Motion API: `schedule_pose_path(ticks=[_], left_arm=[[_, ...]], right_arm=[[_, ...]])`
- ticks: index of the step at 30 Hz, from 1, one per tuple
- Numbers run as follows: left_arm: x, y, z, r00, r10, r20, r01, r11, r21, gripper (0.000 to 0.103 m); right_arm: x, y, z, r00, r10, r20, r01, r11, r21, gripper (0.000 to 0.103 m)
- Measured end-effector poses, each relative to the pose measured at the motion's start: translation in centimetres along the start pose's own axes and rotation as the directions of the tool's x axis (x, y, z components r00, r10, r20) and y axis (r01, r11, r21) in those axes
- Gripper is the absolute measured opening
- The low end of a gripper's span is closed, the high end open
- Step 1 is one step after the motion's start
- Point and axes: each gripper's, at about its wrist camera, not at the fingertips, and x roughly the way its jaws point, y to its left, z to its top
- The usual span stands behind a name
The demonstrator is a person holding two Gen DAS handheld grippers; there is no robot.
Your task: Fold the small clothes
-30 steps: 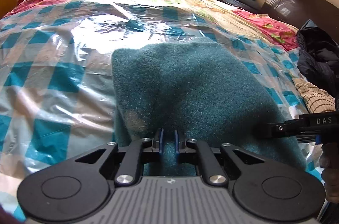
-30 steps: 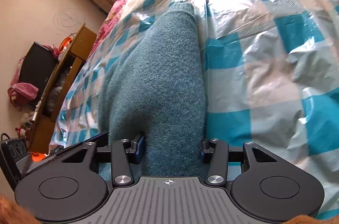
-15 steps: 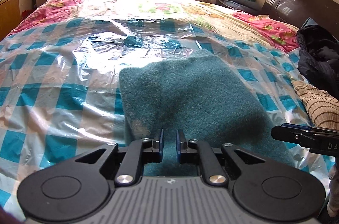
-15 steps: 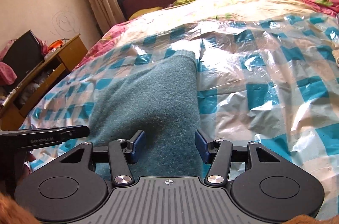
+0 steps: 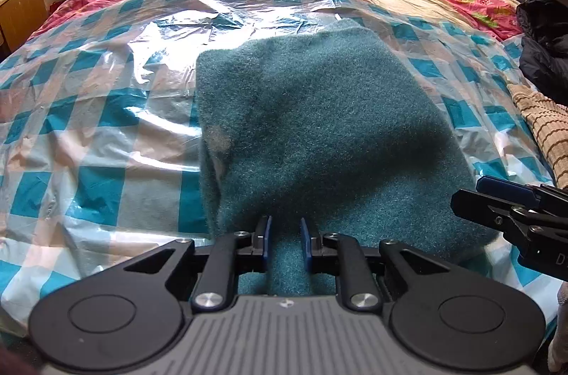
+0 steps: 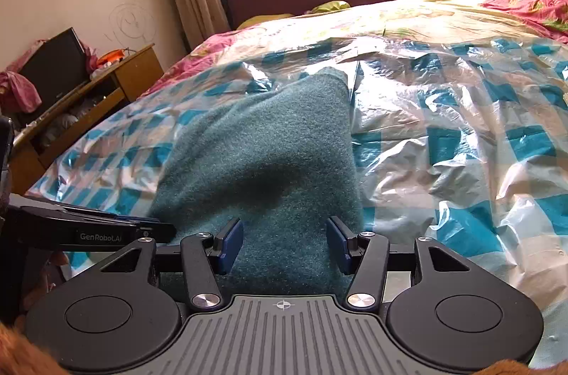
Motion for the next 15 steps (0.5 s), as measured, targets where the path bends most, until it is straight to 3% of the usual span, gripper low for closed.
schedule_pose_path(ticks=[4,7,15], left_arm=[[-0.1,-1.1,-0.6,1.0,-0.015,-0.021,0.015,1.0,-0.008,0.024],[1.1,-1.8,-0.9,0.999,0.022,-0.04,-0.021,1.0,0.022,0.026],[2.3,-1.0,-0.6,0.998,0.022,-0.057,-0.021,1.0,0.015,0.031]], right_arm=[[0.8,0.3,-0.4,0.999,-0.009,-0.054,0.006,0.999,-0.046,0.053],[1.2,0.5,-0.6,0.998,-0.012,-0.068,0.007,0.997,-0.079,0.053],[1.4,0.0,-0.6,0.996,0.038,-0.082,-0.041,0.999,-0.034,0.057]])
